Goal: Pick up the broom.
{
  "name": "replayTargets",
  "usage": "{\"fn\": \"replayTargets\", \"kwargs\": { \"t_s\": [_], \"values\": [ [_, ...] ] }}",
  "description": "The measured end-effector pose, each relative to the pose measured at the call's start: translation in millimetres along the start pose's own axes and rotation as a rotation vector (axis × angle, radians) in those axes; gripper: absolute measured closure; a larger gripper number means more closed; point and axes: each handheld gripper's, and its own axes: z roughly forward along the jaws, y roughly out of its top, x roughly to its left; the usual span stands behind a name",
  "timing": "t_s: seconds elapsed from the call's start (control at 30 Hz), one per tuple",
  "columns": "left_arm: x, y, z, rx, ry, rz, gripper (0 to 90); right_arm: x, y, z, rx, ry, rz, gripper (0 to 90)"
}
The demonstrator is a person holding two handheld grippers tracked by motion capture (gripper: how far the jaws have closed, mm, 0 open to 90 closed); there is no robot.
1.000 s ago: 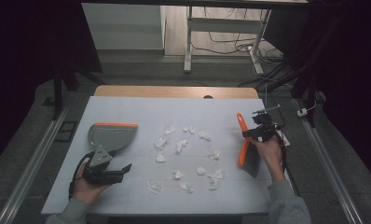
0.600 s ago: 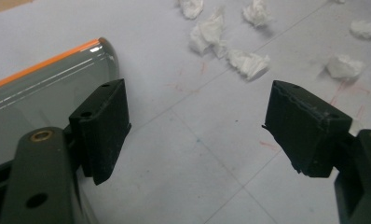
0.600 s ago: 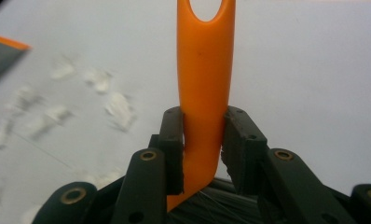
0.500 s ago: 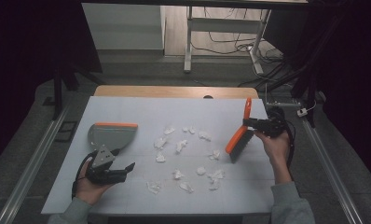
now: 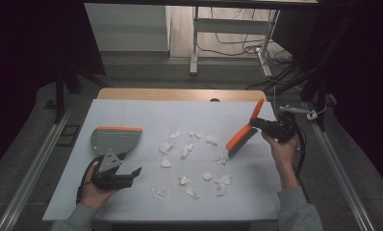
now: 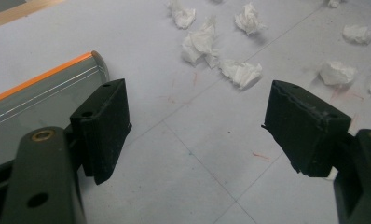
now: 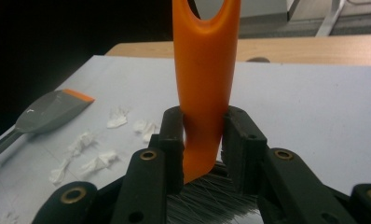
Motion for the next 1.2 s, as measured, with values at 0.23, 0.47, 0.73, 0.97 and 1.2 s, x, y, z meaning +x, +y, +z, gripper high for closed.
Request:
{"fn": "replayTargets", "kwargs": {
  "t_s": [0.23, 0.47, 0.73, 0.97, 1.2],
  "values": [
    [-8.7, 12.1, 6.8, -0.03, -0.022, 0.018, 23.1, 11.7, 4.5, -3.8, -0.055, 0.018, -0.021, 70.2],
    [-51.1, 55.3, 36.3, -0.095, -0.085, 0.121, 23.3, 41.1, 10.3, -4.4, -0.113, 0.08, -0.014, 70.2],
    [-90.8, 90.6, 73.9, -0.144, -0.163, 0.167, 24.5, 72.1, 7.3, 8.7, -0.133, 0.163, -0.003, 70.2],
    [-104.0, 103.2, 97.9, -0.187, -0.152, 0.151, 30.1, 97.8, 1.9, 25.0, -0.14, 0.221, 0.01, 70.2],
    [-96.6, 105.1, 109.4, -0.223, -0.145, 0.11, 40.2, 108.1, -4.6, 36.4, -0.145, 0.255, 0.042, 70.2]
  ]
}}
